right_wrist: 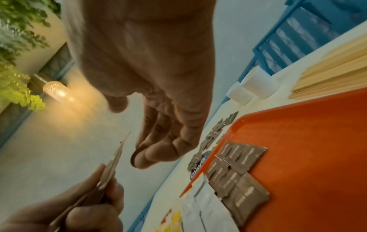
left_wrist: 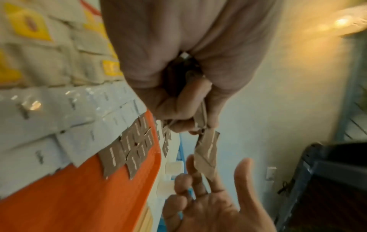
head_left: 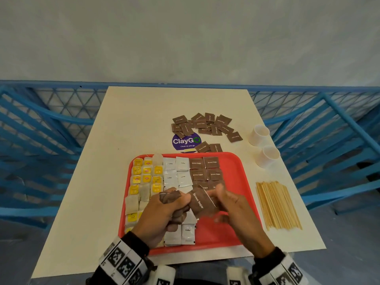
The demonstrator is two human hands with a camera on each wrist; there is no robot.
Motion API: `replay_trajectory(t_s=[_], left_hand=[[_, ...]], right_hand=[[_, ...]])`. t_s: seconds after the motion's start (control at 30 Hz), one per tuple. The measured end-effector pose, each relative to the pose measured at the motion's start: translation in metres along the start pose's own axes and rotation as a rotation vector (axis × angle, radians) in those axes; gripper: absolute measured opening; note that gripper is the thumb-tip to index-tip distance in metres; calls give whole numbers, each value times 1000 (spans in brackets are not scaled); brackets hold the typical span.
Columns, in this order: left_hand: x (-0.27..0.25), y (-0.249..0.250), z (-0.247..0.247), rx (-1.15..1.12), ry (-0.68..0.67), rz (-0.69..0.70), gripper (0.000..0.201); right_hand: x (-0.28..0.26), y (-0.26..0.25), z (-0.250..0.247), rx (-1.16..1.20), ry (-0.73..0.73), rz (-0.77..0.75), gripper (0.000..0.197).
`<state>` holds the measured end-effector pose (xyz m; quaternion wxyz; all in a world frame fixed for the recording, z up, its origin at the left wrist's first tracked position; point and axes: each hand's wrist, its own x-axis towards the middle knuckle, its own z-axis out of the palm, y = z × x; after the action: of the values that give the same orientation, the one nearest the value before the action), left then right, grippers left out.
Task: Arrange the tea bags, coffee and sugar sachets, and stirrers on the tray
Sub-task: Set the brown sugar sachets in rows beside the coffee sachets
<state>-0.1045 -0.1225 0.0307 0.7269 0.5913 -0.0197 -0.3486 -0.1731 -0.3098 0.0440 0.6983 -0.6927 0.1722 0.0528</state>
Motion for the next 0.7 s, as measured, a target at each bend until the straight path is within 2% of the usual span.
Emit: replay_trajectory(t_s=[0.07,0.13,0.23,0.37,0.57,0.7], left_hand=[[3,-10,1,-63,4,-44,31],[4,-24,3,-25,11,-115,29],[3,-44,3,102,57,-222,26],[1,-50,-7,130,106,-281,26],[-3,-42,-18,113,77,-281,30],[-4,-42,-21,103,76,-291,25]], right_hand=[[-8,10,1,-16,-4,15,21],[-10,26,2,9,76,66,12],[-5,52,-12,34,177,196,17],[25,75,-52,-214,195,285,14],[77,80,-75,-427,122,241,18],[92,90,-76,-555,196,263,15]])
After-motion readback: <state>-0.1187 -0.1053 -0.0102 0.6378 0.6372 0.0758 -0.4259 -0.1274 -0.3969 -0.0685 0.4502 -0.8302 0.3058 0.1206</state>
